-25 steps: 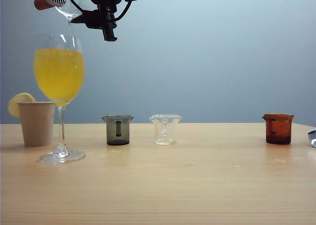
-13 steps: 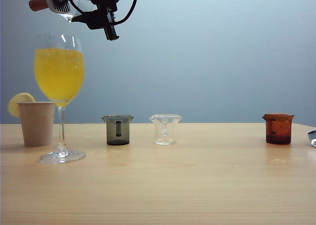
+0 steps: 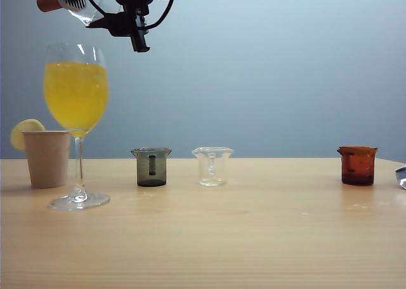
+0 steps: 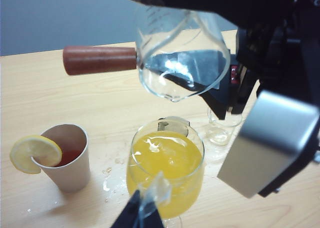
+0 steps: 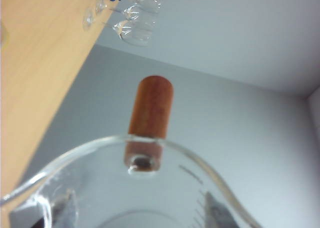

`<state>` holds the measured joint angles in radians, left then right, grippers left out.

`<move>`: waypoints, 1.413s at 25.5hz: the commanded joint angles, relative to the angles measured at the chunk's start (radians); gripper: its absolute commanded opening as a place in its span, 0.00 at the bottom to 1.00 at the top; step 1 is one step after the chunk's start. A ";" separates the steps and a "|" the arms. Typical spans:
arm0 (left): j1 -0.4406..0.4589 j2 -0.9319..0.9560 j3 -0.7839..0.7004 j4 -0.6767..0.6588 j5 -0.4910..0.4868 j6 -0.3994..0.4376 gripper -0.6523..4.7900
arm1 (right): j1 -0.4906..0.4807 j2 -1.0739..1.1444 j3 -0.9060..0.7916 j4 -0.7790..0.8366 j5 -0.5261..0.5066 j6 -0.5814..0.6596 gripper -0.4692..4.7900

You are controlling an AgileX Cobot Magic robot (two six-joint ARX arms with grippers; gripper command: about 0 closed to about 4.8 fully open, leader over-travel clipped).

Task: Pick up the third measuring cup from the left, pour the pineapple juice inside into the goblet, and finally put the measuring cup back in its original place.

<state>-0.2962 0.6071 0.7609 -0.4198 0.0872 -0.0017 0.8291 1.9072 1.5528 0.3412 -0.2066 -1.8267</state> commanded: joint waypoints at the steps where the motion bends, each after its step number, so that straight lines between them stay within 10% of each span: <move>1: 0.000 -0.002 0.005 0.010 0.003 -0.006 0.11 | 0.002 -0.007 0.008 0.024 -0.005 0.187 0.31; 20: 0.000 -0.002 0.005 0.010 0.003 -0.006 0.11 | -0.043 -0.015 0.008 0.131 0.026 1.635 0.31; 36: 0.000 -0.002 0.005 0.010 0.003 -0.006 0.11 | -0.235 -0.298 -0.383 0.163 0.197 1.748 0.31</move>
<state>-0.2962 0.6071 0.7609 -0.4198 0.0872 -0.0017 0.6037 1.6451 1.2060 0.4435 -0.0658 -0.0864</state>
